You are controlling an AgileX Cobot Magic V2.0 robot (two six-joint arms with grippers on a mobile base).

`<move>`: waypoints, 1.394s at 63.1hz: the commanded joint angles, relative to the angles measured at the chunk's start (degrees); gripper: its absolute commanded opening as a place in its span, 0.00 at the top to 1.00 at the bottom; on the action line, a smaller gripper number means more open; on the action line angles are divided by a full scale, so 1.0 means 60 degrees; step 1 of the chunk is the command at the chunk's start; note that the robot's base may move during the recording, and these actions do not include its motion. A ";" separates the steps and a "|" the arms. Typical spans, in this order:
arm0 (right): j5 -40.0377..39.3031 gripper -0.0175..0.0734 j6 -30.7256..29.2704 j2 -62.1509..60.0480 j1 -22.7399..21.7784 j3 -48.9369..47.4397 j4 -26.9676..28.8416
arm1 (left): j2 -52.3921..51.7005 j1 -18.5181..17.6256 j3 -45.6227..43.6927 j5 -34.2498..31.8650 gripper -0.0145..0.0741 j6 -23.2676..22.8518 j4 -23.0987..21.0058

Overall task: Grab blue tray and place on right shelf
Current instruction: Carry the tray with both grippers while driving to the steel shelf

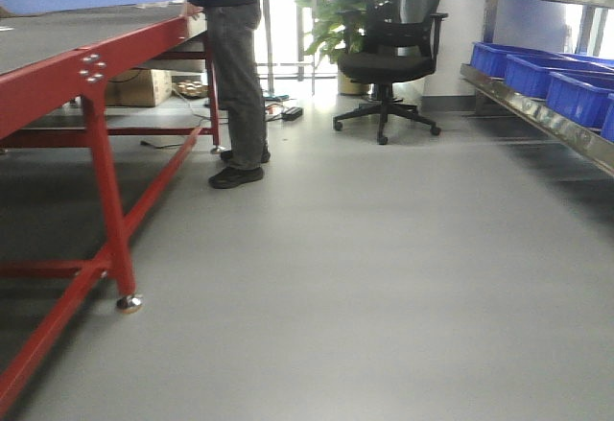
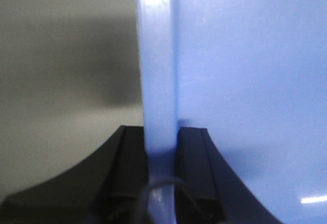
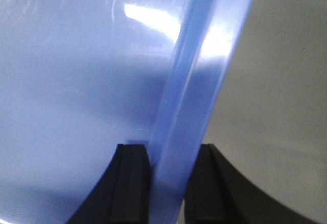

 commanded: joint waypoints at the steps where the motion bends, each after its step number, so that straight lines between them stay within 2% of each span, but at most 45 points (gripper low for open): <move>1: 0.0046 0.74 -0.0325 -0.0260 0.0061 -0.0229 0.0180 | -0.0320 -0.0144 -0.0291 0.0653 0.89 0.0186 -0.0616; 88: 0.0042 0.74 -0.0325 -0.0260 0.0061 -0.0229 0.0180 | -0.0320 -0.0144 -0.0291 0.0653 0.89 0.0186 -0.0973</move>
